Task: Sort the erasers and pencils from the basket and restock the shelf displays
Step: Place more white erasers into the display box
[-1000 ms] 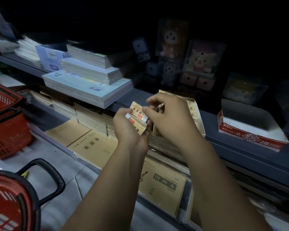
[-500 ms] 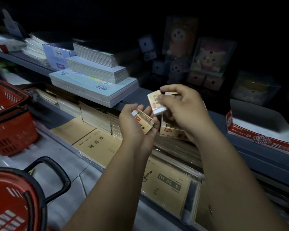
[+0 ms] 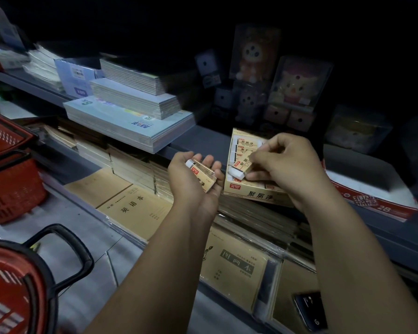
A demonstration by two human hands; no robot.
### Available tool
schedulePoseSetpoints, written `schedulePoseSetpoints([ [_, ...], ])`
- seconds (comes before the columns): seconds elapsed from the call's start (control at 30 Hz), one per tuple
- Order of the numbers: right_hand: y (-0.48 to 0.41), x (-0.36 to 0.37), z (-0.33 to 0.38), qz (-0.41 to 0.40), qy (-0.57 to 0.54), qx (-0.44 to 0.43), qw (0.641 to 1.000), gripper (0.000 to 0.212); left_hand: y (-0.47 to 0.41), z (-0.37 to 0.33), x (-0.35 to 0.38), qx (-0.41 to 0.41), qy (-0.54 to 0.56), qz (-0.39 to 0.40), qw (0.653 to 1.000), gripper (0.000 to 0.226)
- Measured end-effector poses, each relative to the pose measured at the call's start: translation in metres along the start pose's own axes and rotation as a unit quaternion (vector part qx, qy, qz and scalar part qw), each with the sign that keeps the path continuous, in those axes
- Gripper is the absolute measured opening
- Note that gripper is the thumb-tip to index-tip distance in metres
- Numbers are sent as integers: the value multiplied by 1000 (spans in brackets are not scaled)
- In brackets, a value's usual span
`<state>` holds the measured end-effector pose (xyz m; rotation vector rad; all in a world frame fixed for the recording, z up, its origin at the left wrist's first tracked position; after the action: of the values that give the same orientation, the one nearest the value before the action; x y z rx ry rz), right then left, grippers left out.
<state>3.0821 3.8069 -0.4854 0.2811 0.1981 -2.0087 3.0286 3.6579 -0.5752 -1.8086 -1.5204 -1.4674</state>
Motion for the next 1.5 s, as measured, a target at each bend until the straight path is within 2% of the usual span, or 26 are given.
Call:
schedulePoseSetpoints([
  [0.17,1,-6,3,4,124,-9,992,11,0,0,-1,5,-2,-7,1000,20],
  [0.23,2,-2,6,35,142,-17,989,10,0,0,-2,5,-5,-8,1000,21],
  [0.37,8,10,11,117,208,-31,970,26,-2,0,-3,10,-8,-10,1000,20],
  [0.53,3,1,10,84,257,-27,962,27,-3,0,-3,15,-12,-11,1000,19],
  [0.97,5,-1,11,61,301,-47,950,11,-1,-1,-4,22,13,-19,1000,21],
  [1.07,8,3,23,42,309,-109,944,8,-1,-3,-4,26,24,-16,999,25],
  [1.17,15,14,42,14,248,-205,947,4,0,-4,1,30,32,-2,999,31],
  [1.23,22,32,50,41,216,-240,946,5,-1,-6,3,35,32,5,999,32],
  [1.37,30,68,51,108,216,-252,937,15,-5,-7,8,31,46,31,998,36],
  [1.5,29,80,45,101,252,-246,930,20,-6,-9,7,35,80,32,996,36],
])
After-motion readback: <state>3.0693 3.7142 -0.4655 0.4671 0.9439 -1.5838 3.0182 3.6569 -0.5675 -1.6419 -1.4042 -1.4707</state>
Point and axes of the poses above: each hand's wrist, its own y-axis away from the middle knuckle, its own x-axis out of the palm, z = x × y, the point moved 10 cm from there along -y, towards the middle knuckle, and after that the axes turned 6 degrees about z, right-handed, at the moved point
